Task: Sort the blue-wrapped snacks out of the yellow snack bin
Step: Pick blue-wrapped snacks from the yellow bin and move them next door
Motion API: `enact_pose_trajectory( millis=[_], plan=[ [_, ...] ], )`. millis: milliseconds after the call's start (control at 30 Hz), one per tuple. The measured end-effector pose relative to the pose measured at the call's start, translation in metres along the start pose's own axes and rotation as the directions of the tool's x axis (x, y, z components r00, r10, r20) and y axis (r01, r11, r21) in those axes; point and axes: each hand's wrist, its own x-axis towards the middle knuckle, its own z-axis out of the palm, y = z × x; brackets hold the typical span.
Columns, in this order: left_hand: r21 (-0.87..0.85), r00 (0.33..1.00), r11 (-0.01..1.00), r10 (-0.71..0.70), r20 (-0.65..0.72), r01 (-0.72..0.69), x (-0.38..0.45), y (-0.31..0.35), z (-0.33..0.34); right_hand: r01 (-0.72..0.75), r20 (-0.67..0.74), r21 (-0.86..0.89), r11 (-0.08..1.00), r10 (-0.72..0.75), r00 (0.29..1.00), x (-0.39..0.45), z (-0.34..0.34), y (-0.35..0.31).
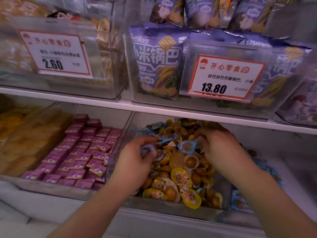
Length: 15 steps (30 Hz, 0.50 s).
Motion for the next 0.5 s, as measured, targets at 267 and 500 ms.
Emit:
enact_pose_trajectory(
  millis=[267,500],
  plan=[
    [0.058,0.993,0.998,0.045,-0.109,-0.039,0.009,0.002,0.006,0.055,-0.039,-0.018,0.998,-0.056,0.998,0.002,0.007,-0.005],
    [0.460,0.990,0.882,0.041,0.138,-0.101,0.009,-0.005,0.012,0.115,0.229,0.022,0.993,-0.117,0.966,0.001,0.036,-0.017]
  ],
)
